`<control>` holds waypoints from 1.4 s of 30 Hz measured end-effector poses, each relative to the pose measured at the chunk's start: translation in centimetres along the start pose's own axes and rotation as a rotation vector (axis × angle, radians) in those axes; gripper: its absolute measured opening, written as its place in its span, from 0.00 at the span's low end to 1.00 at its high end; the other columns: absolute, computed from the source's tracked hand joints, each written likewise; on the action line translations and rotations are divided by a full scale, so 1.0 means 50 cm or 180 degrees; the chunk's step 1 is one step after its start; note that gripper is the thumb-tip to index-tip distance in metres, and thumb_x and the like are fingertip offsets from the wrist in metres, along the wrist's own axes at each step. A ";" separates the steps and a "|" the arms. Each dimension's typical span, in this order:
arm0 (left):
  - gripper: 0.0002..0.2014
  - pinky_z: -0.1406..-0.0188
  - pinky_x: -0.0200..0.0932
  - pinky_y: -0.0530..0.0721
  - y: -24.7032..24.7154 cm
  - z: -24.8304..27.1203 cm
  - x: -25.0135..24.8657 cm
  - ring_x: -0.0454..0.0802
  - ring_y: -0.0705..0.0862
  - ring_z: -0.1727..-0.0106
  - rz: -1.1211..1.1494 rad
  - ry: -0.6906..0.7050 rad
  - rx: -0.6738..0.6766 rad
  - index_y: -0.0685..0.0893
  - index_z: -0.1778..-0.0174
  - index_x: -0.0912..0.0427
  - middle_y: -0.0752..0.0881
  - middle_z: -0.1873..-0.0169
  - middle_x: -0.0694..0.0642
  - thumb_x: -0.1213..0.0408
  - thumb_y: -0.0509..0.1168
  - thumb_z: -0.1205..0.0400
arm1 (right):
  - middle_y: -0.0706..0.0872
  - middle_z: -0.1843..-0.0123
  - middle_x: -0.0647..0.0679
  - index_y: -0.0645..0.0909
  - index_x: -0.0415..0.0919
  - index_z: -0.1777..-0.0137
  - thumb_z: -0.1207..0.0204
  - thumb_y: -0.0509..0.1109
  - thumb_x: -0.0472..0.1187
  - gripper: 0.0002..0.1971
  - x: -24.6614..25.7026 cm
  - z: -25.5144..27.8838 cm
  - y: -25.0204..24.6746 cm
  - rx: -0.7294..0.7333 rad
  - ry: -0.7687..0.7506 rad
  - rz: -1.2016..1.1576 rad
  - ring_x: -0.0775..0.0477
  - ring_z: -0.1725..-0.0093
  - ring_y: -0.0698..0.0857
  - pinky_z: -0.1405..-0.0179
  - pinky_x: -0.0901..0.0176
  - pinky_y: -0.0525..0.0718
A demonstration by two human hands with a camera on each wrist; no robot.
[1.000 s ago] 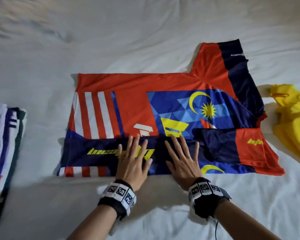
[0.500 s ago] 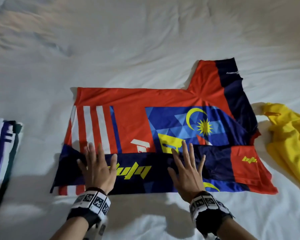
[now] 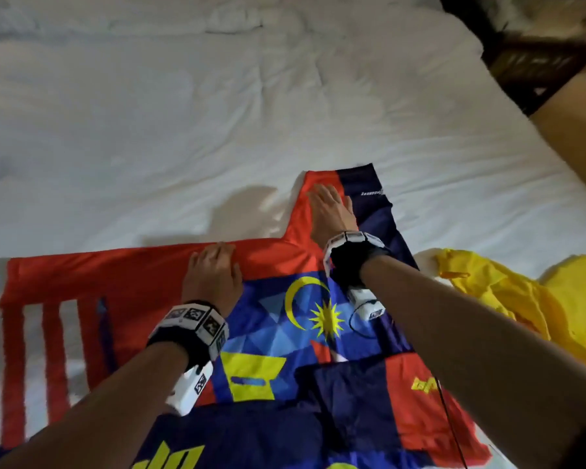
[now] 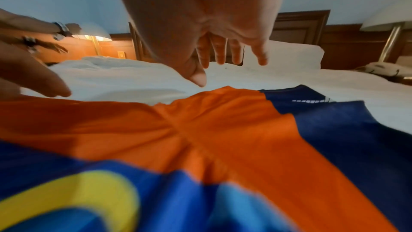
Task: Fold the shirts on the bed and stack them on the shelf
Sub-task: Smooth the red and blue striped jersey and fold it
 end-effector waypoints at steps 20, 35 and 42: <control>0.10 0.51 0.59 0.80 0.019 -0.055 -0.007 0.66 0.83 0.49 -0.0027 -0.0093 -0.0201 0.89 0.47 0.57 0.84 0.53 0.62 0.64 0.71 0.24 | 0.85 0.43 0.42 0.82 0.42 0.41 0.24 0.58 0.30 0.16 -0.125 -0.095 -0.052 -0.0113 0.0154 0.1077 0.36 0.42 0.85 0.38 0.44 0.72; 0.17 0.53 0.60 0.82 0.048 0.249 -0.018 0.65 0.84 0.57 -0.0097 0.0487 -0.0465 0.91 0.51 0.56 0.86 0.57 0.57 0.58 0.59 0.26 | 0.80 0.65 0.52 0.81 0.50 0.61 0.35 0.66 0.39 0.06 -0.093 0.594 0.066 -0.0763 -0.0314 0.0365 0.44 0.68 0.84 0.65 0.51 0.79; 0.16 0.55 0.61 0.79 0.053 0.248 -0.034 0.62 0.83 0.62 -0.0195 0.0544 -0.0287 0.92 0.57 0.53 0.87 0.62 0.54 0.57 0.58 0.25 | 0.80 0.68 0.54 0.81 0.51 0.66 0.46 0.70 0.42 0.07 -0.071 0.619 0.088 -0.0258 -0.0044 0.0347 0.47 0.71 0.82 0.63 0.49 0.78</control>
Point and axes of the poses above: each hand's wrist, its own z-axis away from the middle knuckle, its own y-axis out of the palm, x = y × z, the point moved 1 cm from there along -z, towards the middle knuckle
